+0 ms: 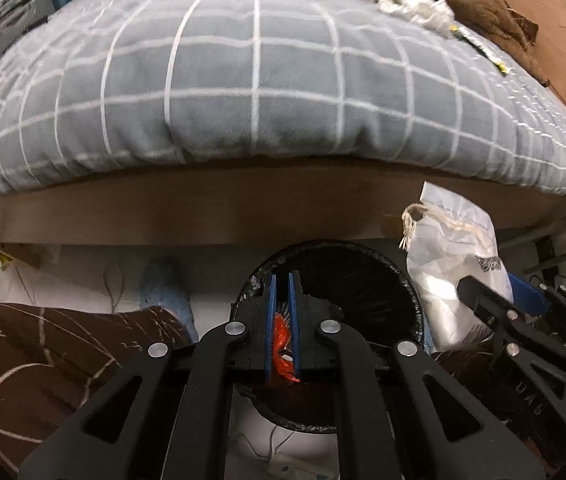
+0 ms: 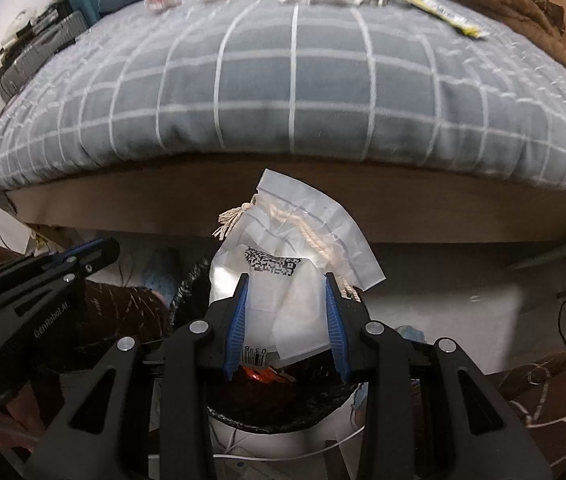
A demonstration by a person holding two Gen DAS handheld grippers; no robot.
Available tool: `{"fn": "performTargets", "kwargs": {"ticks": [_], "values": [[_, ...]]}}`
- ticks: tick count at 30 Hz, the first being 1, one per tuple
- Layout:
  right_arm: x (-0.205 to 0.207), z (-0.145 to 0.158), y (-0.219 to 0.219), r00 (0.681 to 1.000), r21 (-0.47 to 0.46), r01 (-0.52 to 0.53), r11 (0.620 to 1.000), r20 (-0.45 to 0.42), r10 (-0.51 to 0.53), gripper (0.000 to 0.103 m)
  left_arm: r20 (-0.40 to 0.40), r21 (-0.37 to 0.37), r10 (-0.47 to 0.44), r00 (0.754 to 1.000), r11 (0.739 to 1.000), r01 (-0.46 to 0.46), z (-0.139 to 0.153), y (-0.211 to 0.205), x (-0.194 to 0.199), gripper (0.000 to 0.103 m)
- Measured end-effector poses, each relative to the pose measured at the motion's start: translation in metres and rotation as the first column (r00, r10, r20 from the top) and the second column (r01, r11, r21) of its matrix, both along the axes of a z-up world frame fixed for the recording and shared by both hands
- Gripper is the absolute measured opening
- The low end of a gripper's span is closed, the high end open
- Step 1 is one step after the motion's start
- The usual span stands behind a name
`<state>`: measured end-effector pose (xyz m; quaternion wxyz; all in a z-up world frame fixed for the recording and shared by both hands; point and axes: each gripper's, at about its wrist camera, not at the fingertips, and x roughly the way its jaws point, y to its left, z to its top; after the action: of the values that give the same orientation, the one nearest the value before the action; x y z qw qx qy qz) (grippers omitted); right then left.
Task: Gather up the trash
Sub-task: 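Open the left tool over the bin while the right tool releases the drawstring bag, then move both open tools back over the bed toward the remaining trash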
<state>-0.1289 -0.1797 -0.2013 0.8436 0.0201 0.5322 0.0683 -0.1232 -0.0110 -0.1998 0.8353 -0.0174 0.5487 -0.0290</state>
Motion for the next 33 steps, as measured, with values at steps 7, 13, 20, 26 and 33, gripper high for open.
{"fn": "performTargets", "kwargs": {"ticks": [7,13,20,26,33], "values": [[0.005,-0.015,0.010,0.999,-0.003,-0.028,1.000,-0.026,0.028,0.036,0.003,0.030,0.031,1.000,0.999,-0.031,-0.009,0.011,0.004,0.048],[0.007,-0.016,0.015,0.999,-0.016,-0.034,0.999,-0.013,0.034,0.051,0.035,0.055,0.054,0.998,0.997,-0.056,-0.003,0.023,0.003,0.073],[0.007,0.007,0.010,0.998,-0.050,-0.011,0.999,0.056,0.014,0.078,0.105,0.089,0.063,0.992,0.993,-0.073,0.023,0.029,-0.002,0.097],[0.012,0.039,-0.008,0.989,-0.061,0.061,0.996,0.141,-0.052,0.095,0.164,0.103,0.063,0.985,0.991,-0.080,0.054,0.027,-0.005,0.097],[0.024,0.072,-0.034,0.968,-0.068,0.117,0.991,0.229,-0.099,0.095,0.188,0.044,0.101,0.977,0.993,-0.111,0.084,0.037,0.014,0.097]]}}
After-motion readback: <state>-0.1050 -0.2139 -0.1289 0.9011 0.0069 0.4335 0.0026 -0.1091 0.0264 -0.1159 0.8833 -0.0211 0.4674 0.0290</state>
